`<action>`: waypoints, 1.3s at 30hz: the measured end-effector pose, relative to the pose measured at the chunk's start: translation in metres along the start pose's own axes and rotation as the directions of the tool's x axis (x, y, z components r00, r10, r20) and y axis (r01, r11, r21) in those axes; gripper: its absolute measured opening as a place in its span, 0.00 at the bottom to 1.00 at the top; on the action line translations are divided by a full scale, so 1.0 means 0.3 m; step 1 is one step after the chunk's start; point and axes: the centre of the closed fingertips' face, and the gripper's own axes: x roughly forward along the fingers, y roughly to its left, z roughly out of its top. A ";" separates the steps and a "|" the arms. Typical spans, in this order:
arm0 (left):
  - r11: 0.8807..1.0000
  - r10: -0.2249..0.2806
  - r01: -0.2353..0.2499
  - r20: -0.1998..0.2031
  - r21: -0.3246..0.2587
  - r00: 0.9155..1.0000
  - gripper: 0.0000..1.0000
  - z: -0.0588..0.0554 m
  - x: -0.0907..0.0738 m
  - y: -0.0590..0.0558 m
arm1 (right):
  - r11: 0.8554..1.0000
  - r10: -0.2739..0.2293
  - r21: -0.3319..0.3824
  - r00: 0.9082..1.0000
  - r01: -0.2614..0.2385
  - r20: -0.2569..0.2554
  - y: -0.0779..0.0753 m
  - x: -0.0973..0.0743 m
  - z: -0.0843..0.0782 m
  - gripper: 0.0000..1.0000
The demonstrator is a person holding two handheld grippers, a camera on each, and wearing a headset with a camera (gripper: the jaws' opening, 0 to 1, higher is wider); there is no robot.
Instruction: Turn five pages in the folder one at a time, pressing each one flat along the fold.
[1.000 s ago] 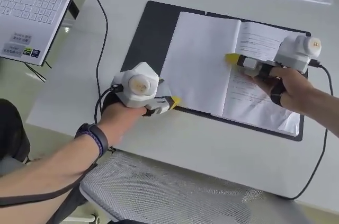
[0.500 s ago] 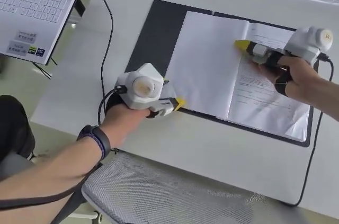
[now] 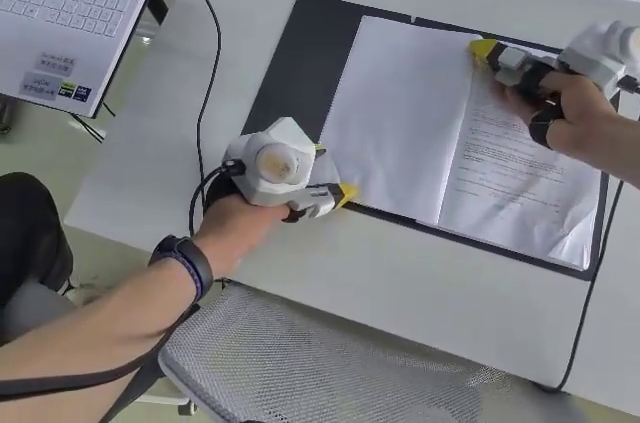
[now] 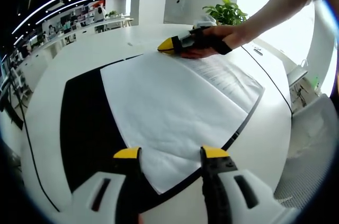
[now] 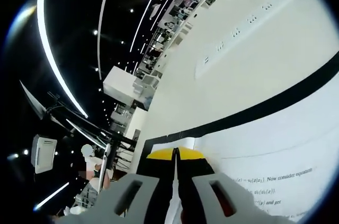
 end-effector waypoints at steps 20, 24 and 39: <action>1.000 0.000 0.000 0.006 -0.007 1.000 0.42 -0.004 0.001 0.003 | 1.000 0.016 -0.019 0.997 -0.017 -0.078 0.015 -0.021 -0.074 0.00; 1.000 0.000 0.000 0.010 -0.009 1.000 0.42 -0.004 -0.001 0.003 | 0.999 0.042 -0.009 0.995 -0.043 -0.087 0.036 -0.043 -0.118 0.00; 1.000 -0.007 0.007 0.008 -0.013 1.000 0.43 -0.003 -0.005 -0.004 | 0.993 0.093 -0.059 0.984 -0.103 -0.154 0.095 -0.133 -0.265 0.00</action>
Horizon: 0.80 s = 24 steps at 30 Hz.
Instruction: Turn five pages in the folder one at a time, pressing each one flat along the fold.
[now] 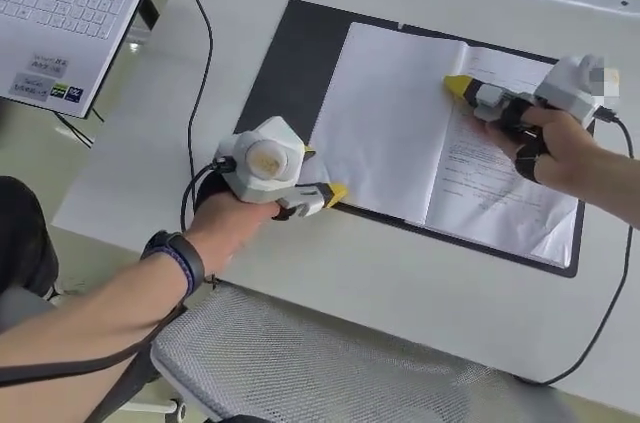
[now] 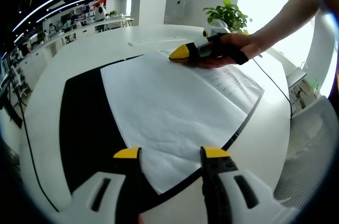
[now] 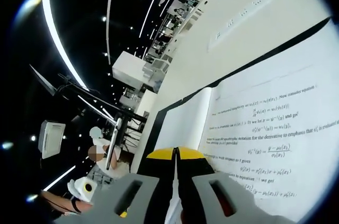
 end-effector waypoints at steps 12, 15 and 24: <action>1.000 -0.001 0.001 -0.001 0.003 1.000 0.43 -0.004 0.011 0.008 | 0.998 0.040 -0.051 0.998 -0.042 -0.041 0.037 -0.058 -0.125 0.00; 1.000 0.000 0.000 -0.001 0.005 1.000 0.44 -0.005 0.012 0.008 | 0.996 0.049 -0.066 0.997 -0.053 -0.058 0.067 -0.074 -0.170 0.00; 1.000 -0.003 0.003 -0.004 0.005 1.000 0.43 -0.004 0.008 0.006 | 0.992 0.085 -0.083 0.989 -0.095 -0.122 0.140 -0.111 -0.300 0.00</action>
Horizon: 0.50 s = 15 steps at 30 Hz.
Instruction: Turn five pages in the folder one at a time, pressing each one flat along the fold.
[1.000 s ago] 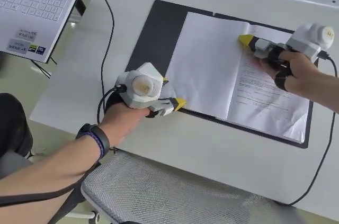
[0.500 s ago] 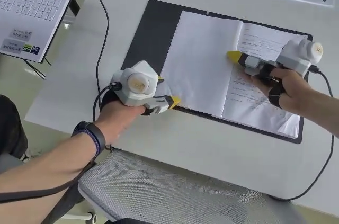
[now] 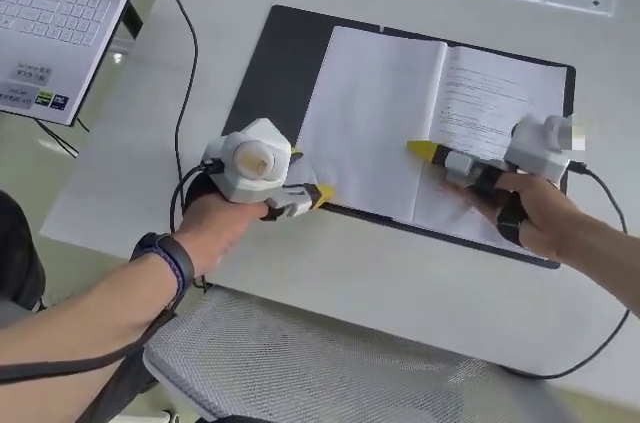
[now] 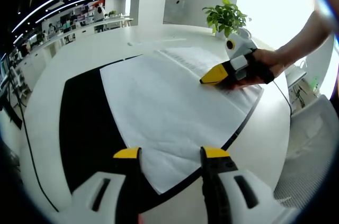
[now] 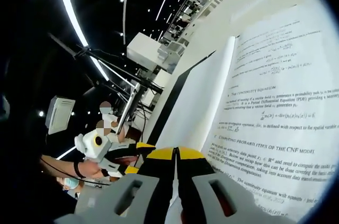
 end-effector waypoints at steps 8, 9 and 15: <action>1.000 0.000 0.000 -0.001 0.003 1.000 0.44 0.004 -0.007 -0.005 | 1.000 0.025 -0.012 0.998 -0.025 -0.060 0.082 -0.028 -0.113 0.00; 1.000 0.000 0.000 0.000 0.003 1.000 0.44 0.004 -0.007 -0.006 | 1.000 0.028 -0.012 0.997 -0.028 -0.068 0.092 -0.032 -0.129 0.00; 1.000 0.000 0.000 0.002 0.002 1.000 0.43 0.008 -0.013 -0.008 | 0.999 0.035 -0.011 0.995 -0.036 -0.093 0.127 -0.046 -0.195 0.00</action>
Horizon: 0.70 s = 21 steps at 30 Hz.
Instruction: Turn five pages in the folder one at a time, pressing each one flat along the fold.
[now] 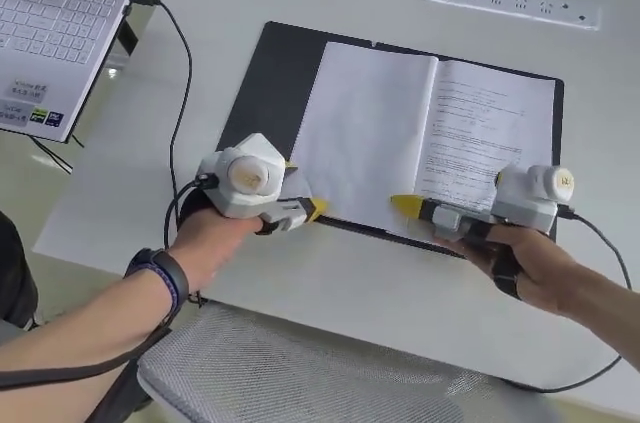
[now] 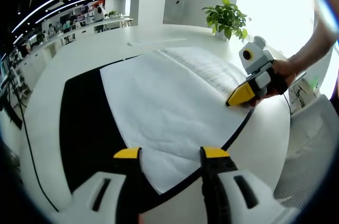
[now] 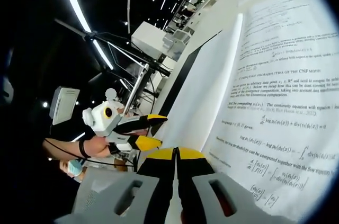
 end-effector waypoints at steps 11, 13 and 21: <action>1.000 0.002 -0.002 0.000 0.005 1.000 0.43 0.003 -0.006 -0.004 | 1.000 0.002 -0.001 1.000 -0.002 -0.019 0.023 -0.012 -0.056 0.00; 1.000 0.002 -0.002 -0.001 0.006 1.000 0.44 0.001 -0.003 -0.002 | 1.000 0.001 0.000 1.000 -0.001 -0.018 0.021 -0.014 -0.056 0.00; 1.000 0.001 -0.001 -0.001 0.005 1.000 0.43 -0.004 0.004 0.004 | 1.000 -0.001 -0.003 1.000 0.001 -0.030 0.016 -0.016 -0.058 0.00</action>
